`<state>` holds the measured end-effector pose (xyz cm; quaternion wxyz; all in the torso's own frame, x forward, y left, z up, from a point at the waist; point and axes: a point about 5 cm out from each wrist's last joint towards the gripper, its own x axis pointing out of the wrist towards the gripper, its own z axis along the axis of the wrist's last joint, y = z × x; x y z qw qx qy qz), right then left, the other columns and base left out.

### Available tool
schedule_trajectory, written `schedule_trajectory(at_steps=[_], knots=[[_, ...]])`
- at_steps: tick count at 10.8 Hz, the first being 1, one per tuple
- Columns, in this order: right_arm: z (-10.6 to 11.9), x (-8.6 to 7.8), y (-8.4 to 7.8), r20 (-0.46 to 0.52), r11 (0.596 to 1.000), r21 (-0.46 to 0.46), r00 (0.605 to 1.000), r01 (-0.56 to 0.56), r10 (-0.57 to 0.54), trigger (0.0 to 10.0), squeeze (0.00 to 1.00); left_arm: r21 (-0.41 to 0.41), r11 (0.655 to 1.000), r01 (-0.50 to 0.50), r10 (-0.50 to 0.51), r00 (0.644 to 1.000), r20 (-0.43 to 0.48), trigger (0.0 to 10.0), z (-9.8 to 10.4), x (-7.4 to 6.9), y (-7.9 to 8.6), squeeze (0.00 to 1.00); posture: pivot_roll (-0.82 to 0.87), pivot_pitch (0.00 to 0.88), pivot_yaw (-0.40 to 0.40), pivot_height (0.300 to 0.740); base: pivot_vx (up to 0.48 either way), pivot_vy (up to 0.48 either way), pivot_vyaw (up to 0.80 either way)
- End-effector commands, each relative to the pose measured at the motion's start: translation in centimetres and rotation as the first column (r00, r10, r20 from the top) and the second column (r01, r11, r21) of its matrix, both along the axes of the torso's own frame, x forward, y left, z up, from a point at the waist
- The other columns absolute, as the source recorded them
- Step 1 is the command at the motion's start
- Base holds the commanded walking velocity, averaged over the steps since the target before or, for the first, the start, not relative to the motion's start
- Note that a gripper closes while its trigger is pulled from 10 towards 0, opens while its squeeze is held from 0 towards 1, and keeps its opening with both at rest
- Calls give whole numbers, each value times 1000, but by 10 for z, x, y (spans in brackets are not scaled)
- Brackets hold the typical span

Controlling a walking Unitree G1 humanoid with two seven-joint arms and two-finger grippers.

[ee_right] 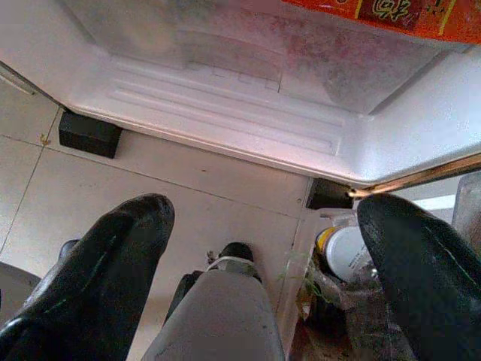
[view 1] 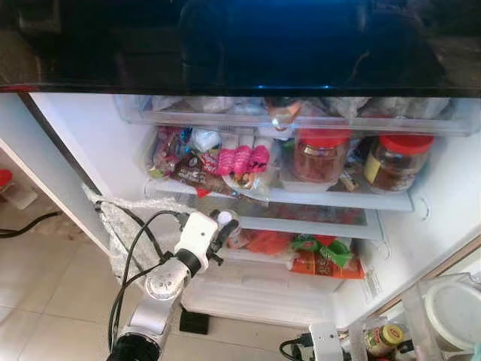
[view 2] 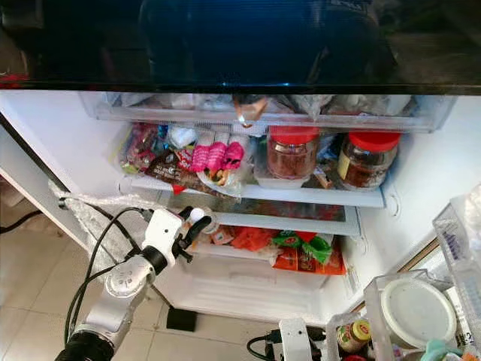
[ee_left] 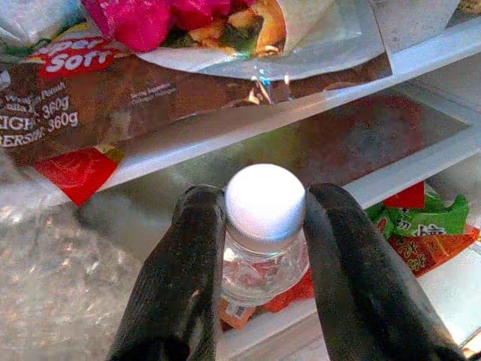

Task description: Restocking fridge

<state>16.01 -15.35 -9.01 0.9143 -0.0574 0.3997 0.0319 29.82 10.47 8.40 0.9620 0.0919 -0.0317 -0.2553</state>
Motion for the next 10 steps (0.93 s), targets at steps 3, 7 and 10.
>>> schedule_trajectory(at_steps=[3, 7, 10], knots=[[0, -2, 0, 16, 1000, 13, 1000, 6, -6, 10000, 0, 0, 1000, -11, 11, 1000, 9, 10000, 2, 0, 2, 0, -144, 95, 43, 710, 0, 0, 0], [0, -2, 1, 11, 1000, 21, 1000, -1, 1, 10000, 0, 2, 1000, -12, 12, 1000, 9, 10000, 2, 1, 2, 0, -144, 93, 43, 705, 0, 0, 0], [1, 0, 1, 29, 1000, 14, 999, -18, 18, 10000, 0, 2, 1000, -13, 13, 1000, 11, 10000, 2, 1, 1, 0, -144, 92, 43, 685, 0, 0, 0]])
